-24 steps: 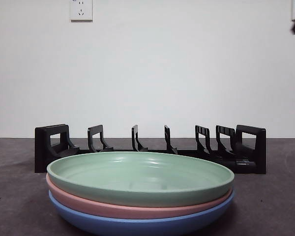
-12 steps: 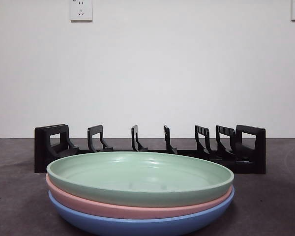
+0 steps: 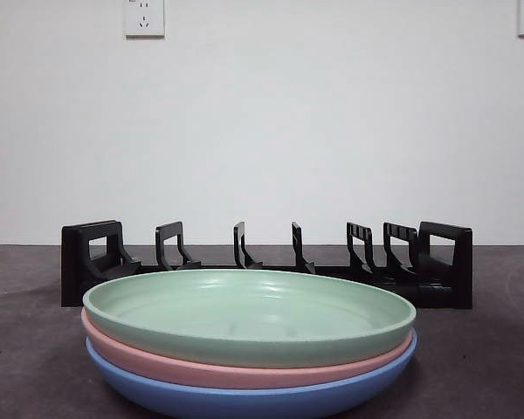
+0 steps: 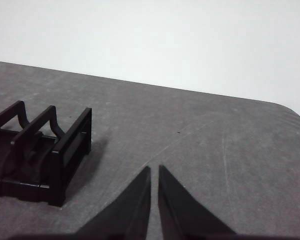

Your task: Place the plate

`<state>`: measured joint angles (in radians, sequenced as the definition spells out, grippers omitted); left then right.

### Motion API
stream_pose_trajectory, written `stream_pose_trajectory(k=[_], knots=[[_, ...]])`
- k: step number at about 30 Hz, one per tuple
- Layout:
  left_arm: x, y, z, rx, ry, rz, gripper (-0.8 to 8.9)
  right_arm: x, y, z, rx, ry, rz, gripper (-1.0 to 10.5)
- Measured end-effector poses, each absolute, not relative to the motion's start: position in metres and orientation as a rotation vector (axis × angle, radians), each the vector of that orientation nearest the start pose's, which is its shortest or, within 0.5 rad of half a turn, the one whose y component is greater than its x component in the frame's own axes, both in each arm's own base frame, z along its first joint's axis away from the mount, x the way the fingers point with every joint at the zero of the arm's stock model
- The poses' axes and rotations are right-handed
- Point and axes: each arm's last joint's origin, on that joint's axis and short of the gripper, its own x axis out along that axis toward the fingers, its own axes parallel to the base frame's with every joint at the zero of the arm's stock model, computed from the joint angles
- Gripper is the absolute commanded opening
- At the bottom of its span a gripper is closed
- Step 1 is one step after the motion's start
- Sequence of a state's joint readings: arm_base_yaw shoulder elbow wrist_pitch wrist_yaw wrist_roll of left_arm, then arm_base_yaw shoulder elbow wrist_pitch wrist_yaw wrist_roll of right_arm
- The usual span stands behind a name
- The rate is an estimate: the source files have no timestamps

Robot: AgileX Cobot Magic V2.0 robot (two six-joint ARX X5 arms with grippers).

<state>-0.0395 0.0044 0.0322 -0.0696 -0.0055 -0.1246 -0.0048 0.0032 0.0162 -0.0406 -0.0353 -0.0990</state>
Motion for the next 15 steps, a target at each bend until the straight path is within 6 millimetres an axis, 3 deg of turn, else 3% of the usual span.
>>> stream_pose_trajectory(k=[15], knots=[[0.0958, -0.0036, 0.1674, -0.124, 0.044, -0.031, 0.07, 0.0969, 0.0004, 0.1652, -0.099, 0.023, 0.026, 0.2]])
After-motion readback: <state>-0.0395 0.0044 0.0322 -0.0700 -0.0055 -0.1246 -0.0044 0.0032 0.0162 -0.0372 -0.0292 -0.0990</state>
